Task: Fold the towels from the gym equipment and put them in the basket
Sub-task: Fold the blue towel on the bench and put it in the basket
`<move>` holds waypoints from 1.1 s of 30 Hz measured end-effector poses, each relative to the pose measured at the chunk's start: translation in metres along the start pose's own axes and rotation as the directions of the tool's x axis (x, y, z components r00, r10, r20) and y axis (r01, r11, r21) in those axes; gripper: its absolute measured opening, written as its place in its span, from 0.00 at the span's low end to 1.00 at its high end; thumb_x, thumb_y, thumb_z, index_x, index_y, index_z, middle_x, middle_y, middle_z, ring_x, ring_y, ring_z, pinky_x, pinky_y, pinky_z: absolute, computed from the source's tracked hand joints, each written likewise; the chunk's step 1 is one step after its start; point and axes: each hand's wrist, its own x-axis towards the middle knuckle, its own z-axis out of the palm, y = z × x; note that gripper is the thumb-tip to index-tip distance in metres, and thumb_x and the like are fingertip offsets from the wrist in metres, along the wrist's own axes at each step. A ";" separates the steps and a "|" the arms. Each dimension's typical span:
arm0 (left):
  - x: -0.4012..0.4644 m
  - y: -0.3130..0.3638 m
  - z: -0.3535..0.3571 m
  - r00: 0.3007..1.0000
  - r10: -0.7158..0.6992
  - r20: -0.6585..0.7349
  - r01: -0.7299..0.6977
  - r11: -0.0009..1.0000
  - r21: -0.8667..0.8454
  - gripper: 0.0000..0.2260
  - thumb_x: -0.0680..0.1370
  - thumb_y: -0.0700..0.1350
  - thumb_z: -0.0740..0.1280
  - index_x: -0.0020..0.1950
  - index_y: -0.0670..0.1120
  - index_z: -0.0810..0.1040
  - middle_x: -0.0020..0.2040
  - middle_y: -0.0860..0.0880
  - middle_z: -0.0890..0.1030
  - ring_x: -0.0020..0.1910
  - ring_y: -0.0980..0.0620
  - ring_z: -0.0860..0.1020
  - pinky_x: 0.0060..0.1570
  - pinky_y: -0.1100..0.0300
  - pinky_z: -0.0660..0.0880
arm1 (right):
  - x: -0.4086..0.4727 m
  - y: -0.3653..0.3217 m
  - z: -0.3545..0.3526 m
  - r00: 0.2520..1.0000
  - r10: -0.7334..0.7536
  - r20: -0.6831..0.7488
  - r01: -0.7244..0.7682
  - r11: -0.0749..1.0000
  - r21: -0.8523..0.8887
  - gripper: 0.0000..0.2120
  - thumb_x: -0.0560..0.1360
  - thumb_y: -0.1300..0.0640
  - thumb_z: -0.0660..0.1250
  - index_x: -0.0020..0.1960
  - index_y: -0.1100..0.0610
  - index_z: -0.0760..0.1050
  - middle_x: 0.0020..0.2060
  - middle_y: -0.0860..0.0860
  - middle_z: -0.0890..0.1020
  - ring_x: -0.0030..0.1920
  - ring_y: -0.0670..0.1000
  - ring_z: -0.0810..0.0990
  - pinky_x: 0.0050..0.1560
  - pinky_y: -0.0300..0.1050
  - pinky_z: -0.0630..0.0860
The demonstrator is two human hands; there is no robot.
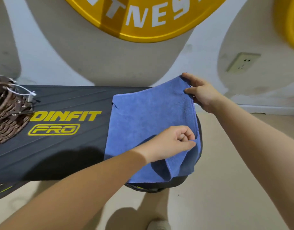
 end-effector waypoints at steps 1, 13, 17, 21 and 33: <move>0.007 0.001 0.007 1.000 -0.003 0.005 0.003 1.000 0.026 0.07 0.77 0.39 0.64 0.40 0.48 0.71 0.26 0.55 0.65 0.24 0.59 0.62 0.28 0.71 0.62 | 0.002 0.005 -0.009 1.000 -0.003 -0.015 0.003 1.000 -0.010 0.29 0.76 0.73 0.55 0.72 0.50 0.64 0.62 0.46 0.72 0.41 0.46 0.72 0.36 0.34 0.71; 0.057 -0.057 -0.052 0.898 0.045 -0.437 0.260 0.748 0.611 0.09 0.80 0.41 0.57 0.51 0.42 0.75 0.42 0.49 0.76 0.44 0.47 0.74 0.47 0.54 0.72 | 0.036 0.092 -0.013 0.978 0.053 -0.202 -0.108 0.956 -0.273 0.17 0.77 0.66 0.56 0.63 0.57 0.72 0.49 0.52 0.76 0.48 0.52 0.73 0.49 0.43 0.70; 0.071 -0.070 -0.112 0.802 0.104 -0.588 0.383 0.667 0.640 0.13 0.80 0.39 0.54 0.62 0.43 0.73 0.60 0.46 0.76 0.59 0.44 0.73 0.54 0.53 0.70 | 0.050 0.095 -0.011 0.959 0.050 -0.278 -0.128 0.955 -0.268 0.15 0.79 0.59 0.56 0.65 0.58 0.70 0.55 0.54 0.78 0.50 0.50 0.72 0.50 0.43 0.68; 0.084 -0.076 -0.140 0.841 0.051 -0.538 0.466 0.438 0.769 0.17 0.80 0.37 0.54 0.68 0.46 0.68 0.66 0.45 0.71 0.61 0.40 0.68 0.54 0.51 0.67 | 0.063 0.093 -0.011 0.938 0.041 -0.344 -0.150 0.943 -0.297 0.17 0.79 0.59 0.57 0.66 0.59 0.68 0.50 0.55 0.78 0.52 0.53 0.74 0.54 0.47 0.71; 0.081 -0.073 -0.174 0.876 -0.018 -0.482 0.462 0.313 0.829 0.10 0.81 0.49 0.56 0.53 0.43 0.70 0.53 0.44 0.73 0.49 0.42 0.74 0.42 0.53 0.68 | 0.082 0.099 -0.009 0.899 0.133 -0.417 -0.165 0.985 -0.042 0.13 0.76 0.61 0.60 0.32 0.53 0.68 0.30 0.48 0.72 0.32 0.46 0.70 0.35 0.41 0.68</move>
